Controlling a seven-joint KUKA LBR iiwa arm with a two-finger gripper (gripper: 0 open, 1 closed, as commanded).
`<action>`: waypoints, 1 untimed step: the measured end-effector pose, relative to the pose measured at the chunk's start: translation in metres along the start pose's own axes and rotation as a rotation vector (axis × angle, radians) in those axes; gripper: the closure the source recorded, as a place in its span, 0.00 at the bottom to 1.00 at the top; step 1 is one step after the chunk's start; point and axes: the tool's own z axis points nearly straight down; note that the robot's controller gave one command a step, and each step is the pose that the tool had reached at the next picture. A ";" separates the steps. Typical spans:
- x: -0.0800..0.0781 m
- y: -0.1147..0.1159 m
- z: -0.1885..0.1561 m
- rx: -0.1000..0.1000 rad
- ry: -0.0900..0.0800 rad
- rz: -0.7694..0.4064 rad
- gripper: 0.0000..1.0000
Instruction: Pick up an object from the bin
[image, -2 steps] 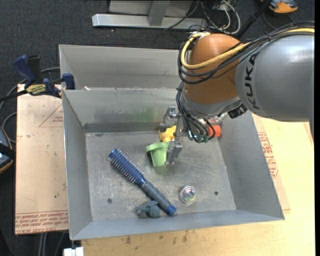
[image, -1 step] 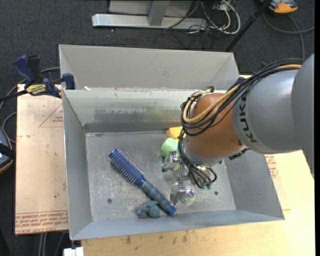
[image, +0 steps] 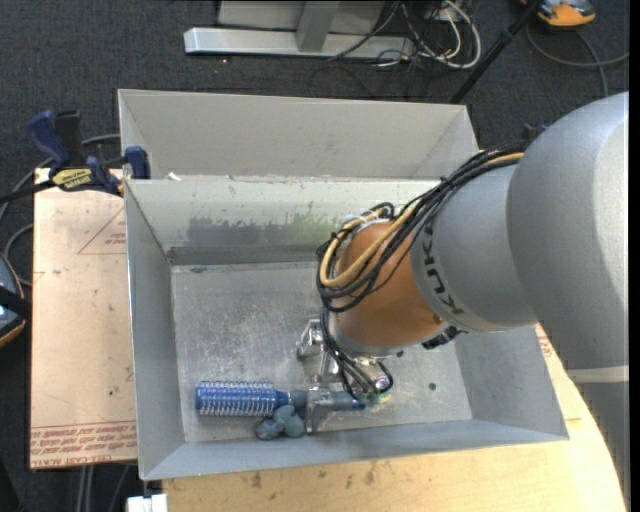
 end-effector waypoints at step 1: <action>-0.001 0.000 -0.003 -0.002 0.002 0.001 1.00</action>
Offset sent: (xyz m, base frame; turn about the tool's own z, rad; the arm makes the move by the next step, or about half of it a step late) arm 0.0000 0.0000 0.0000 0.0000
